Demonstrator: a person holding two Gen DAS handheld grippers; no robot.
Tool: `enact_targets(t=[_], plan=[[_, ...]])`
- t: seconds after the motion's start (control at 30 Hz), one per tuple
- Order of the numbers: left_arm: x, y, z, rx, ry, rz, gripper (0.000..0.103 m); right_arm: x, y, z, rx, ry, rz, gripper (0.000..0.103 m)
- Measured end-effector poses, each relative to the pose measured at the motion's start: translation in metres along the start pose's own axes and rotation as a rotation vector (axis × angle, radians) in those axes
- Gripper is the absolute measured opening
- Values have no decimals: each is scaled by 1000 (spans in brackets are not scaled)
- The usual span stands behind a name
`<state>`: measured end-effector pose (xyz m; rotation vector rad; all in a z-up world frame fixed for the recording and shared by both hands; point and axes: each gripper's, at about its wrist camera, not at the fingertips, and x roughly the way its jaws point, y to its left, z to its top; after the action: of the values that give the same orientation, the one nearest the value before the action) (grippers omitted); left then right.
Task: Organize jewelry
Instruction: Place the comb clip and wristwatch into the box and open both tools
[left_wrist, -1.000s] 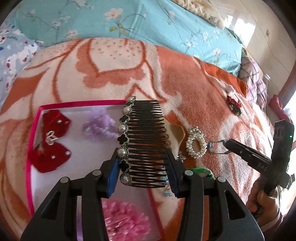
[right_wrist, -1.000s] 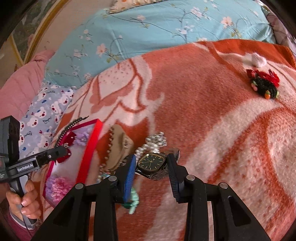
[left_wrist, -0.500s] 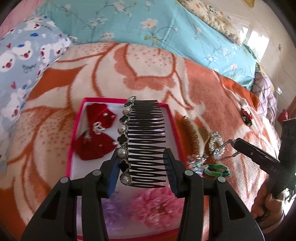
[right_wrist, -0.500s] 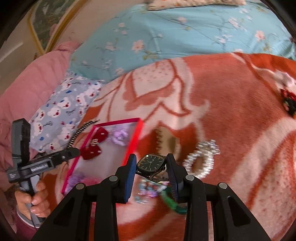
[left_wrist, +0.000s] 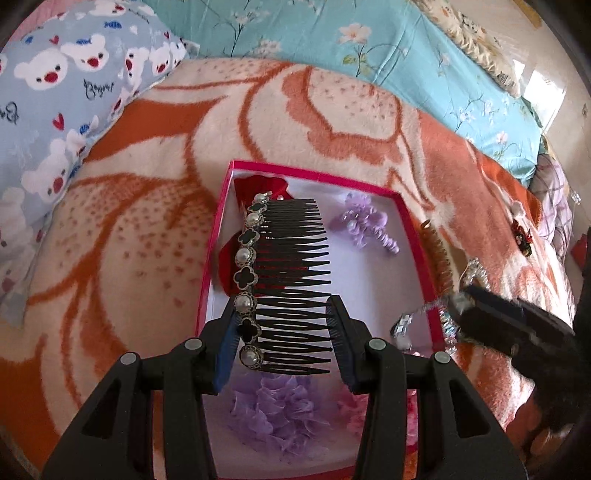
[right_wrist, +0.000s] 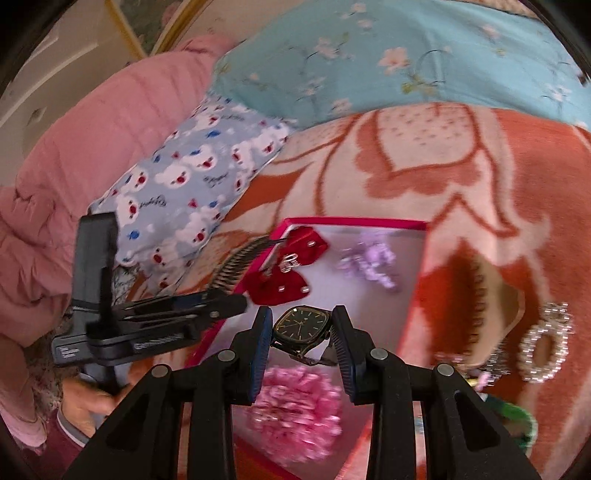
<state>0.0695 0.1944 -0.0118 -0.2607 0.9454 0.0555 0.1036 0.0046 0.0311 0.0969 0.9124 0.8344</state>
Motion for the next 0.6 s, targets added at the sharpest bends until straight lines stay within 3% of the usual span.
enact_targets(t=[0.3, 0.6], plan=[[27, 5, -10, -10, 49, 13, 44, 21, -4, -47, 15, 131, 1, 33], [37, 11, -15, -18, 60, 21, 44, 28, -6, -59, 10, 162, -9, 33]])
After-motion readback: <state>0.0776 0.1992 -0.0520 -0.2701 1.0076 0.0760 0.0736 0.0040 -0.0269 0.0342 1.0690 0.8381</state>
